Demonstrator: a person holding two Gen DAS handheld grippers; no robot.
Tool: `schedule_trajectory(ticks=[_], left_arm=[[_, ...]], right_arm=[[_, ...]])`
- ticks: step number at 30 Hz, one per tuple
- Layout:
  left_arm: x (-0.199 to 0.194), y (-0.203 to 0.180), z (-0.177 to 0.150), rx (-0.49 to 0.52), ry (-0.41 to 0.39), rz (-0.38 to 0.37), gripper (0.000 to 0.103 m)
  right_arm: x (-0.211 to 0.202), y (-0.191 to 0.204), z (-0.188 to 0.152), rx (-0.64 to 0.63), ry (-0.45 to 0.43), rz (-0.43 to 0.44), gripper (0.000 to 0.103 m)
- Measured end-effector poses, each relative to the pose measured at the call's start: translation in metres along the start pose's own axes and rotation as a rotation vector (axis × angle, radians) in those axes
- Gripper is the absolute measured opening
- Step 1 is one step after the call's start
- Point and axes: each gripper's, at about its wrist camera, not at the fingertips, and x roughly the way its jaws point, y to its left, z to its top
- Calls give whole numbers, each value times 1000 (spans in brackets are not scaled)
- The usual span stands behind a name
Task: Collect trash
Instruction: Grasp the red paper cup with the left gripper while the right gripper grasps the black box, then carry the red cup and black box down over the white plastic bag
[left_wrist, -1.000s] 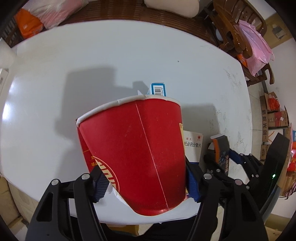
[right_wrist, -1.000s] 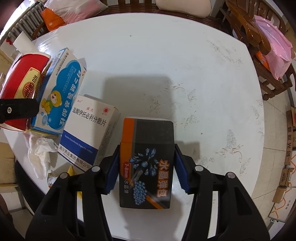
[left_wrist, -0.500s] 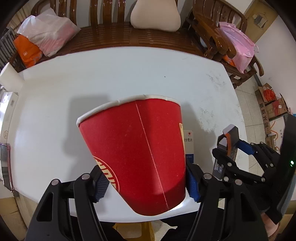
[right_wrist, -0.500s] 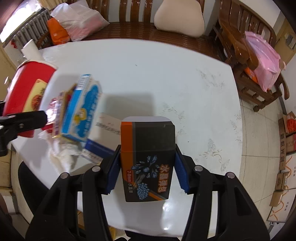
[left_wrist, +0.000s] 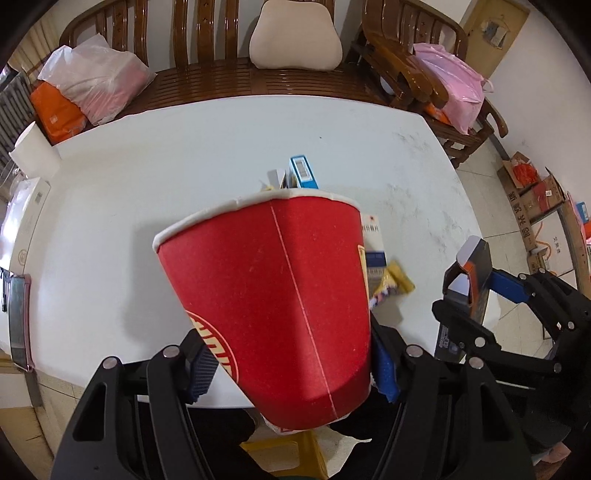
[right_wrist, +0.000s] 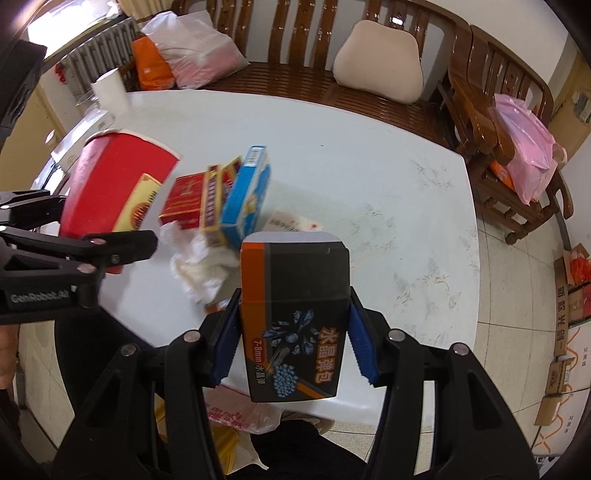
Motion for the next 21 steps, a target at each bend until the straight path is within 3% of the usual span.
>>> schedule_trajectory(ticks=[9, 16, 21], left_arm=[[-10, 11, -52, 31, -60, -11, 66], [0, 15, -96, 48, -50, -27, 66], [2, 14, -129, 89, -133, -7, 66]], right_arm=[[-16, 35, -46, -35, -45, 10, 53], [-14, 63, -85, -50, -66, 17, 53], [-12, 77, -115, -50, -105, 0, 53]])
